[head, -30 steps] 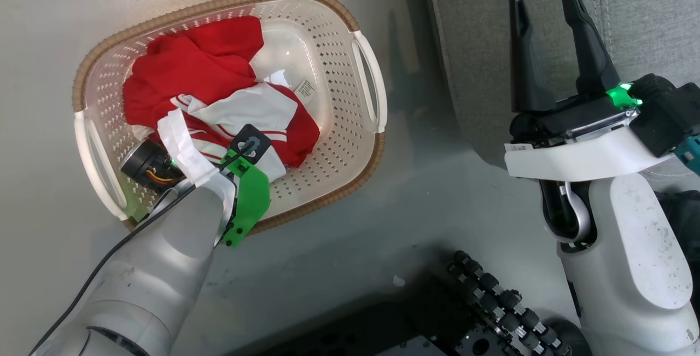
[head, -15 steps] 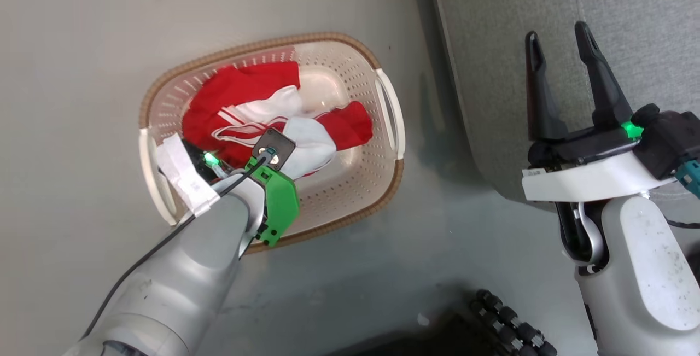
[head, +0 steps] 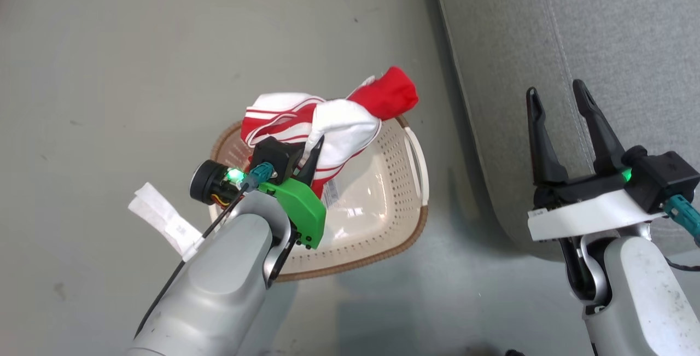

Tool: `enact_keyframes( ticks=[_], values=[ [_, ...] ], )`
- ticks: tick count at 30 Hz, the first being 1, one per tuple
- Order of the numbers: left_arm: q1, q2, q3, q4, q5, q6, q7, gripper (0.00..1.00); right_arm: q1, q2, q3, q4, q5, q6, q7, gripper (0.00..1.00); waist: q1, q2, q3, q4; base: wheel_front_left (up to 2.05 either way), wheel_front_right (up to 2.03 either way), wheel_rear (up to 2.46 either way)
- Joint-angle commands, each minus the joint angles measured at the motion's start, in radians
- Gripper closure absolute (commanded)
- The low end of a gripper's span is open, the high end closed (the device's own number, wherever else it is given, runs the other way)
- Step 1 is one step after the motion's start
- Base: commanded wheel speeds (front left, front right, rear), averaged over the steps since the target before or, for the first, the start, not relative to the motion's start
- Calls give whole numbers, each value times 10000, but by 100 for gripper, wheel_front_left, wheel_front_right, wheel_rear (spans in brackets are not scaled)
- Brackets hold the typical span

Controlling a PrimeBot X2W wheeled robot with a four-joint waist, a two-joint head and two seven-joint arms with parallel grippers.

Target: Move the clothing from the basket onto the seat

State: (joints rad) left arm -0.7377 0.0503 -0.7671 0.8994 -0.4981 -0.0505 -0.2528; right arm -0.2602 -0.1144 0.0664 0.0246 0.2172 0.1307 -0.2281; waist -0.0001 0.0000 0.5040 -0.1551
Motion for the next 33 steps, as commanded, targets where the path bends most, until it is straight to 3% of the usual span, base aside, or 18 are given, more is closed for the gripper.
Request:
enact_keyframes(
  ticks=[1, 11, 19, 24, 33],
  values=[
    [223, 5, 171, -294, -107, 112, -91, 100, 238, -23, -56, -64, -63, 1, 89, 0, 1, 0, -1009, 632, 0, 0, 0],
    [1487, 630, 1921, -4475, 266, 511, -127, 100, 1036, 82, -126, -389, -204, 1, 602, 0, 1, 0, -2102, 1071, 0, 0, 0],
    [2682, 690, 3139, -7285, 997, 367, -128, 100, 1482, 118, 9, -545, -289, 1, 929, 0, 1, 0, -2767, 1248, 0, 0, 0],
    [3433, 553, 3699, -8509, 1443, 134, -117, 100, 1807, 141, 124, -580, -298, 1, 1102, 0, 1, 0, -3228, 1292, 0, 0, 0],
    [4793, 401, 4122, -9471, 1917, -31, -117, 100, 2401, 231, 396, -624, -334, 1, 1307, 0, 1, 0, -3972, 1200, 0, 0, 0]
  ],
)
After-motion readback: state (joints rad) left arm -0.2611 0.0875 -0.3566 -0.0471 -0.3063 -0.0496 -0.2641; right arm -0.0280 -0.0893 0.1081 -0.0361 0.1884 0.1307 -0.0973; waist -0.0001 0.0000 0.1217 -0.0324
